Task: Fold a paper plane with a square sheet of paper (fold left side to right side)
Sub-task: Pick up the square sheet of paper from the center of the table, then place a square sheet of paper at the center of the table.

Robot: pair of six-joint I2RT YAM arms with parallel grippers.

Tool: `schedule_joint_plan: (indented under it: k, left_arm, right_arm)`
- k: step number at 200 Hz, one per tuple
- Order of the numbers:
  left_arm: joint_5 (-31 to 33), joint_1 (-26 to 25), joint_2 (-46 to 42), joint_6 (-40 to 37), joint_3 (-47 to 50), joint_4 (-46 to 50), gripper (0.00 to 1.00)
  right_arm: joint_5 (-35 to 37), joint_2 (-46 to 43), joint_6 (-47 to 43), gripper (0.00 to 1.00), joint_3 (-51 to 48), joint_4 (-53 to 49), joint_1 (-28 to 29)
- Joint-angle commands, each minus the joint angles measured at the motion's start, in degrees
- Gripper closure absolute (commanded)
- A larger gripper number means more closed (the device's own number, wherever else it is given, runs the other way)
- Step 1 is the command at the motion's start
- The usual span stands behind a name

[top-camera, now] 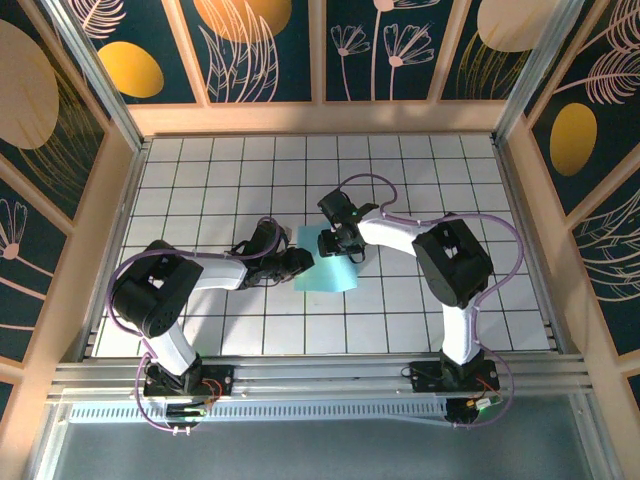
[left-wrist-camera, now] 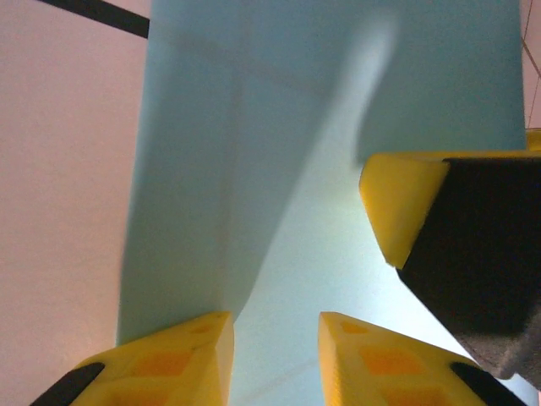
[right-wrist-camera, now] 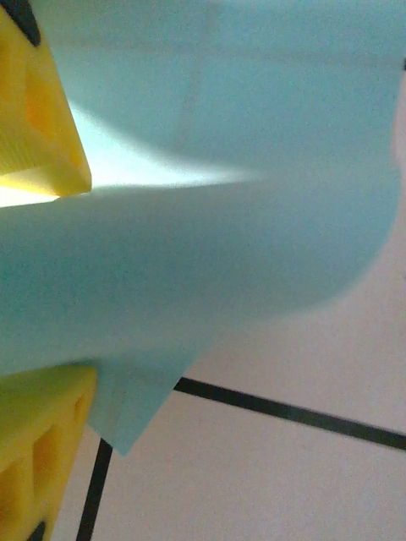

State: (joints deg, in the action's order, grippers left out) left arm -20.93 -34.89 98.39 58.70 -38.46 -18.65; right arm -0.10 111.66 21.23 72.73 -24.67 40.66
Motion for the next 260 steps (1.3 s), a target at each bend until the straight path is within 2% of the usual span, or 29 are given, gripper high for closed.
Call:
schedule_joint_plan:
  k: [1, 38, 75, 117, 141, 159, 197, 232, 260]
  left_arm:
    - [2.12, -0.37, -0.70, 0.73, 1.10, 0.51, 0.65]
    - [4.80, 0.23, -6.21, -1.35, 0.58, 3.63, 0.56]
    - [2.94, 4.57, -13.35, -3.05, 3.62, 2.69, 0.48]
    - [-4.77, 12.89, -25.84, -4.88, 12.19, -9.63, 0.28]
    - [-10.05, 13.82, -32.32, -7.84, 15.21, -18.77, 0.12]
    - [-14.45, 13.78, -35.08, -9.50, 15.70, -23.92, 0.07]
    - [-22.16, 13.72, -35.17, -10.45, 14.31, -30.24, 0.03]
    - [-26.51, 13.73, -32.34, -9.52, 11.96, -34.58, 0.03]
    - [-29.04, 13.46, -30.35, -9.34, 9.71, -36.00, 0.02]
  right_arm:
    - [-2.02, 0.62, -0.32, 0.53, 1.67, -3.10, 0.13]
    - [-7.18, -1.87, -0.15, 0.66, -0.43, -0.72, -1.52]
    - [-15.48, -7.29, 0.69, 0.71, -4.75, 4.23, -4.72]
    - [-29.43, -17.49, 0.17, 0.74, -10.74, 12.13, -9.49]
    - [-36.58, -23.62, -2.37, 0.75, -12.65, 14.30, -13.28]
    - [-42.28, -27.97, -4.36, 0.76, -13.53, 15.32, -14.35]
    - [-51.91, -35.04, -4.48, 0.76, -12.85, 17.02, -14.39]
    - [-59.92, -39.40, 1.09, 0.77, -12.40, 23.34, -13.88]
    - [-63.53, -40.98, 4.93, 0.77, -12.10, 28.82, -11.97]
